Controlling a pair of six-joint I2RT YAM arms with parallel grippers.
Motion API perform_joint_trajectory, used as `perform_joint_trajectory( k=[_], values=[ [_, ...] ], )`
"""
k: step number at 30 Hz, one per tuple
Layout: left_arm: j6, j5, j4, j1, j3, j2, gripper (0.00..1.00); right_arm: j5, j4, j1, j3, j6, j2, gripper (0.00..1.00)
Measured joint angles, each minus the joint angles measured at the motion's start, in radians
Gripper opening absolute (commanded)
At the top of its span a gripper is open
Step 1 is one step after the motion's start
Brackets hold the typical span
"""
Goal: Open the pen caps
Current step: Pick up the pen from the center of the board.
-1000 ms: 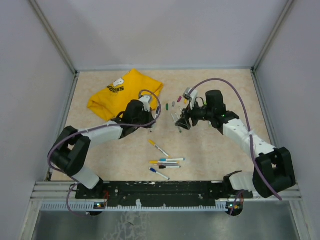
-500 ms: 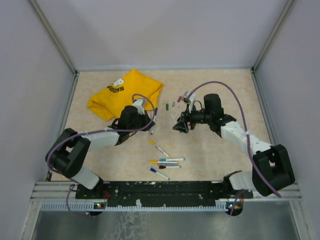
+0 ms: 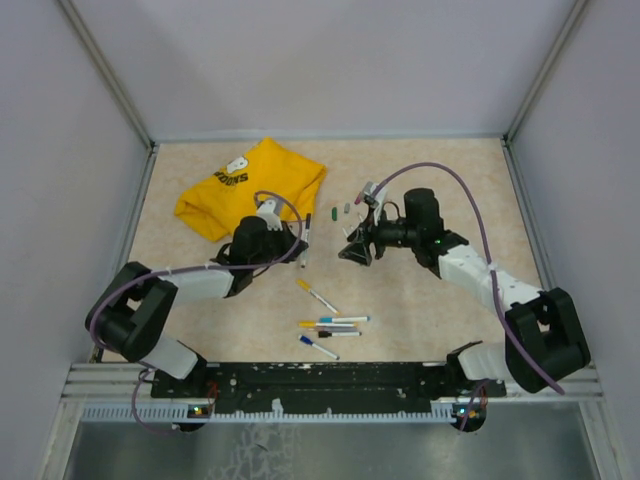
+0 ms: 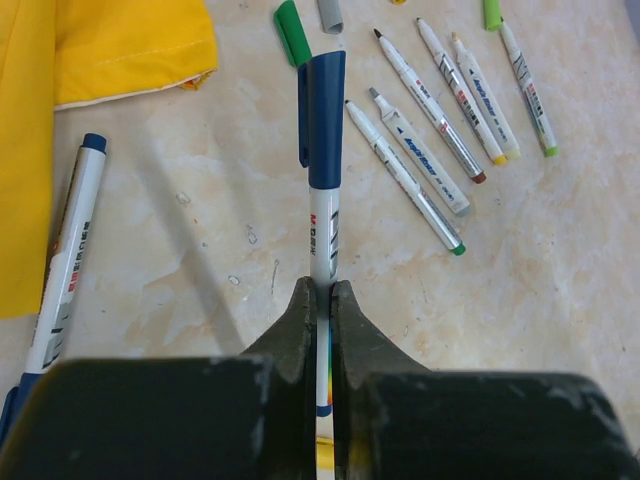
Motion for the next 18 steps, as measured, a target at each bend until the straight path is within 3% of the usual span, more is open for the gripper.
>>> perform_joint_trajectory(
  k=[18],
  values=[
    [-0.097, 0.044, 0.161, 0.001, -0.084, -0.015, 0.00, -0.002, 0.198, 0.006, -0.087, 0.103, -0.014, 0.61]
  ],
)
